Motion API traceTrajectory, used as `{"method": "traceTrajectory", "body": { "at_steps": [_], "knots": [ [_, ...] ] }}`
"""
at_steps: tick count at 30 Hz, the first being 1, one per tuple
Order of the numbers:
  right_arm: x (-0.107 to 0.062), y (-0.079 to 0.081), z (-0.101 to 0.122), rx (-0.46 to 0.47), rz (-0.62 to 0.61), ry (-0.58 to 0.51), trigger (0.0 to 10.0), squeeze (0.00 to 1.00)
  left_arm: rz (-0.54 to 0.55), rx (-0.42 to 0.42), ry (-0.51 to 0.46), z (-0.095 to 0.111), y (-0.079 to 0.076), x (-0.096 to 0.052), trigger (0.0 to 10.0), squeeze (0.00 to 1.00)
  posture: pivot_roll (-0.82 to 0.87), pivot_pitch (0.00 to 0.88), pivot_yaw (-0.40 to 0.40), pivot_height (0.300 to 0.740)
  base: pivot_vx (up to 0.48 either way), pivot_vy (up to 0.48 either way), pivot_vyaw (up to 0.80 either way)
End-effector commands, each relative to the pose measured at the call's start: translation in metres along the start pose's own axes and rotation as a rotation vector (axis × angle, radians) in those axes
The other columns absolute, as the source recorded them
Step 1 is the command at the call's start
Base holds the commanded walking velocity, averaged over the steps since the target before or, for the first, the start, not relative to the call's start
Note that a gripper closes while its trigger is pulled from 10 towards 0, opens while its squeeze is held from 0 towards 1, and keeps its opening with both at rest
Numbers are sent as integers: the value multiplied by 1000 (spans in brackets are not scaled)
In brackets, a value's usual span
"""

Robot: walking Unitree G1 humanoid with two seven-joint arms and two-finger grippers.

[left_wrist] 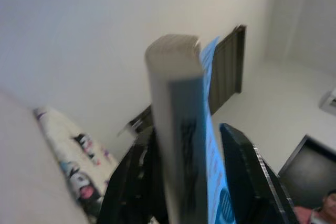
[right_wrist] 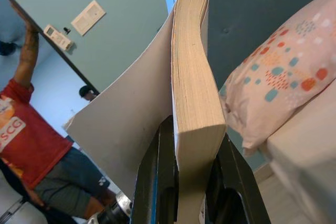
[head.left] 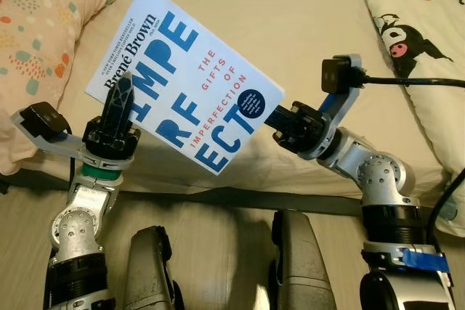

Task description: Clean up the room

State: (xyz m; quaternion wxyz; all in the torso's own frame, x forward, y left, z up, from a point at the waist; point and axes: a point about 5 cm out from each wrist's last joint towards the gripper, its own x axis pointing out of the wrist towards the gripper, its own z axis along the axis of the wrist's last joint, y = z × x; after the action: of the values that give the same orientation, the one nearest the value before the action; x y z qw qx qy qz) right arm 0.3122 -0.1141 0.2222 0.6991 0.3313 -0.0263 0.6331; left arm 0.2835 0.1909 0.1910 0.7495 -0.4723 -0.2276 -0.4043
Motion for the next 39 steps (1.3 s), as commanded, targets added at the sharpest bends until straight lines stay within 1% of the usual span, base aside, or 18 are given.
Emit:
{"method": "traceTrajectory", "body": {
  "at_steps": [1,2,3,5,6,8,9,19,22,23,24,25,26,30,32,35,36,39],
  "knots": [
    [2,7,13,-53,40,-36,0,0,34,6,26,-3,4,-9,8314,0,-116,69,34,540,0,0,0],
    [2,7,13,-53,40,-36,0,0,34,6,26,-3,4,-9,8314,0,-116,69,34,540,0,0,0],
    [2,8,15,-60,41,-39,0,0,41,8,32,-3,5,-10,9294,0,-116,69,33,540,0,0,0],
    [2,9,16,-63,43,-40,0,0,44,9,36,-3,5,-11,9294,0,-116,69,33,540,0,0,0],
    [1,9,17,-67,41,-39,0,0,42,5,40,-4,5,-11,2235,0,-116,69,33,540,0,0,0],
    [1,9,17,-67,41,-39,0,0,42,5,40,-4,5,-11,2235,0,-116,69,33,540,0,0,0],
    [1,10,17,-69,39,-37,0,0,22,-1,42,-5,2,-11,0,0,-116,69,33,540,0,0,0],
    [1,7,10,-60,17,-11,0,0,-30,-23,25,-1,-3,-8,0,0,-116,73,34,540,0,0,0],
    [1,3,6,-67,-21,16,0,0,-62,-37,40,-4,-7,-7,0,0,-116,73,34,540,0,0,0],
    [1,-5,5,-88,-90,18,1216,0,-64,-41,41,-6,-8,-7,0,0,-116,73,34,540,0,0,0],
    [1,-14,5,-134,-173,18,10000,0,-63,-43,43,-7,-8,-7,0,0,-114,78,32,540,0,0,0],
    [1,-21,5,-156,-235,20,10000,0,-62,-43,42,-8,-8,-7,0,0,-114,78,32,540,0,0,0],
    [0,-25,4,-164,-270,13,10000,0,-53,-44,37,-9,-8,-7,0,0,-112,79,32,540,0,0,0],
    [0,-27,1,-175,-284,21,10000,0,-44,-44,32,-10,-7,-7,0,0,-112,79,32,540,0,0,0],
    [0,-28,-1,-162,-277,15,10000,0,-40,-47,29,-11,-7,-7,0,0,-112,79,32,550,0,0,0],
    [0,-30,-2,-171,-293,4,10000,0,-38,-47,28,-12,-6,-6,0,0,-112,80,31,560,0,0,0],
    [-1,-32,-2,-168,-321,3,10000,0,-38,-48,26,-12,-6,-6,0,0,-112,79,29,560,0,0,0],
    [-1,-32,-2,-168,-321,3,10000,0,-38,-48,26,-12,-6,-6,0,0,-112,79,29,560,0,0,0]
  ]
}}
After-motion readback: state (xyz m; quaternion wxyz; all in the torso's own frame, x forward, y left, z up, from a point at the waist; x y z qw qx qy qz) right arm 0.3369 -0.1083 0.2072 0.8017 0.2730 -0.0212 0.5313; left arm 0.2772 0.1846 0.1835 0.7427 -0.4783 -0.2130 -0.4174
